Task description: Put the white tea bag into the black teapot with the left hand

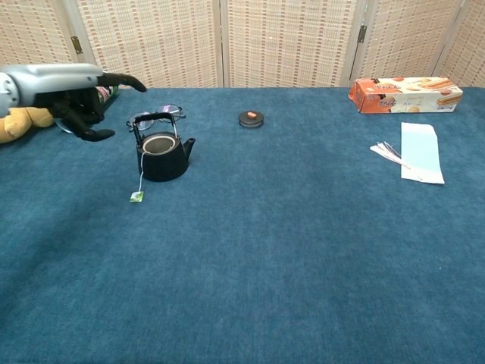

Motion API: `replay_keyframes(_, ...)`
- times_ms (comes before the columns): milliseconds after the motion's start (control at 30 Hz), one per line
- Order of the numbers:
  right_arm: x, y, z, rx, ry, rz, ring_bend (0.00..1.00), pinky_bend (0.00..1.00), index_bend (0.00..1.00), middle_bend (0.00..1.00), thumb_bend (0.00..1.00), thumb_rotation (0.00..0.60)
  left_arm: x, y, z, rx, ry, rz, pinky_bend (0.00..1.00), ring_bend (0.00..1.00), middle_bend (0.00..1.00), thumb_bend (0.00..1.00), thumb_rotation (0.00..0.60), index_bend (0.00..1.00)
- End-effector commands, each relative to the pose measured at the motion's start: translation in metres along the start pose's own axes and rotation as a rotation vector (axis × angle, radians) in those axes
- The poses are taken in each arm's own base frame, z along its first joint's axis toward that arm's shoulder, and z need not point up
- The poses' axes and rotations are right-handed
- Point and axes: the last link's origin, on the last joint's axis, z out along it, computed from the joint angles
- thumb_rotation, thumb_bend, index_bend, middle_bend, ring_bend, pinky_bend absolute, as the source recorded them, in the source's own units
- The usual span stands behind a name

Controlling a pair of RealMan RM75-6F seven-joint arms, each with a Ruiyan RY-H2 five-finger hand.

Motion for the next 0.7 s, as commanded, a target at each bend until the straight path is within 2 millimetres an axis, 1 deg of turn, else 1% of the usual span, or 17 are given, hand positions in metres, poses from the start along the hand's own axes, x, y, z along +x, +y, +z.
replay_keyframes(33, -0.002, 0.002, 0.003, -0.012, -0.020, -0.001, 0.00, 0.00, 0.00, 0.00, 0.32, 0.600, -0.002, -0.040, -0.101, 0.135, 0.176, 0.023, 0.59, 0.45, 0.51, 0.43, 0.600, 0.06)
replay_keyframes(67, -0.003, 0.002, 0.005, -0.014, -0.029, 0.001, 0.00, 0.00, 0.00, 0.00, 0.32, 0.600, -0.005, -0.046, -0.121, 0.172, 0.232, 0.031, 0.44, 0.31, 0.36, 0.43, 0.600, 0.05)
replay_keyframes(100, -0.005, 0.003, 0.006, -0.017, -0.039, 0.002, 0.00, 0.00, 0.00, 0.00, 0.32, 0.600, -0.008, -0.051, -0.140, 0.210, 0.286, 0.044, 0.34, 0.22, 0.28, 0.42, 0.600, 0.04)
replay_keyframes(133, -0.007, 0.003, 0.008, -0.019, -0.054, -0.001, 0.00, 0.00, 0.00, 0.00, 0.32, 0.600, -0.013, -0.056, -0.166, 0.262, 0.359, 0.064, 0.28, 0.17, 0.23, 0.42, 0.600, 0.04)
replay_keyframes(167, -0.009, 0.003, 0.010, -0.020, -0.066, -0.003, 0.00, 0.00, 0.00, 0.00, 0.32, 0.600, -0.017, -0.059, -0.184, 0.297, 0.409, 0.074, 0.24, 0.13, 0.20, 0.42, 0.600, 0.04)
replay_keyframes(233, -0.015, 0.002, 0.014, -0.022, -0.096, -0.010, 0.00, 0.00, 0.00, 0.00, 0.32, 0.600, -0.028, -0.063, -0.219, 0.358, 0.492, 0.063, 0.18, 0.10, 0.17, 0.42, 0.600, 0.04)
replay_keyframes(300, -0.020, 0.000, 0.017, -0.025, -0.121, -0.016, 0.00, 0.00, 0.00, 0.00, 0.32, 0.600, -0.037, -0.064, -0.242, 0.385, 0.516, 0.045, 0.15, 0.08, 0.16, 0.42, 0.600, 0.04)
replay_keyframes(367, -0.025, -0.001, 0.020, -0.028, -0.144, -0.024, 0.00, 0.00, 0.00, 0.00, 0.32, 0.600, -0.046, -0.065, -0.259, 0.397, 0.513, 0.044, 0.14, 0.08, 0.16, 0.42, 0.600, 0.04)
replay_keyframes(467, -0.031, -0.004, 0.023, -0.028, -0.167, -0.030, 0.00, 0.00, 0.00, 0.00, 0.33, 0.600, -0.053, -0.066, -0.268, 0.400, 0.471, 0.046, 0.14, 0.07, 0.15, 0.42, 0.600, 0.04)
replay_keyframes(700, -0.038, -0.007, 0.025, -0.025, -0.194, -0.050, 0.00, 0.00, 0.00, 0.00, 0.32, 0.600, -0.053, -0.067, -0.265, 0.383, 0.426, 0.051, 0.14, 0.07, 0.15, 0.42, 0.600, 0.04)
